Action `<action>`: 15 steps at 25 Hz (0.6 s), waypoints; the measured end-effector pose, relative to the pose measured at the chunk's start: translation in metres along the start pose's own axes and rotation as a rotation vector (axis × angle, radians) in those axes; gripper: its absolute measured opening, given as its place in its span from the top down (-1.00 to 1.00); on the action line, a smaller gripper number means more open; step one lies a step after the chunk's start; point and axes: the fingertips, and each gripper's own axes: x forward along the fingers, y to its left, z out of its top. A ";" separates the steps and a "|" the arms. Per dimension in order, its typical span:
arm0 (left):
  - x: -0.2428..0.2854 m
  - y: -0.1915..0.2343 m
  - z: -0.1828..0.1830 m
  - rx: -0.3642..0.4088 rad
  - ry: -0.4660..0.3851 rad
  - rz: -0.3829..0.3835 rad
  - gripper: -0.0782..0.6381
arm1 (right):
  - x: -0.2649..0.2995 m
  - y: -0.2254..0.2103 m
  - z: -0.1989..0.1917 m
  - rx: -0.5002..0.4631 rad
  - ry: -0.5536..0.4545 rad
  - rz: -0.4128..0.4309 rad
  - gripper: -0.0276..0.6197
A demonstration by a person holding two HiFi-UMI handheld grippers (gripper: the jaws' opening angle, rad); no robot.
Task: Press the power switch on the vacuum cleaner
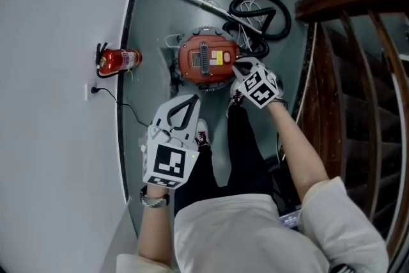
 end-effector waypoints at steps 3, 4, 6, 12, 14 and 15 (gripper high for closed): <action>-0.019 -0.005 0.004 0.032 -0.007 -0.002 0.78 | -0.028 0.014 0.017 -0.007 -0.037 -0.020 0.82; -0.025 -0.008 0.005 0.041 -0.010 -0.003 0.78 | -0.038 0.018 0.023 -0.011 -0.051 -0.026 0.82; -0.036 -0.013 0.007 0.058 -0.015 0.000 0.78 | -0.059 0.026 0.034 -0.022 -0.080 -0.038 0.82; -0.064 -0.023 0.019 0.111 -0.028 0.009 0.78 | -0.114 0.047 0.056 -0.100 -0.133 -0.082 0.82; -0.073 -0.023 0.025 0.129 -0.035 0.014 0.78 | -0.130 0.054 0.063 -0.108 -0.153 -0.094 0.82; -0.077 -0.022 0.029 0.138 -0.040 0.018 0.78 | -0.137 0.057 0.066 -0.105 -0.163 -0.099 0.82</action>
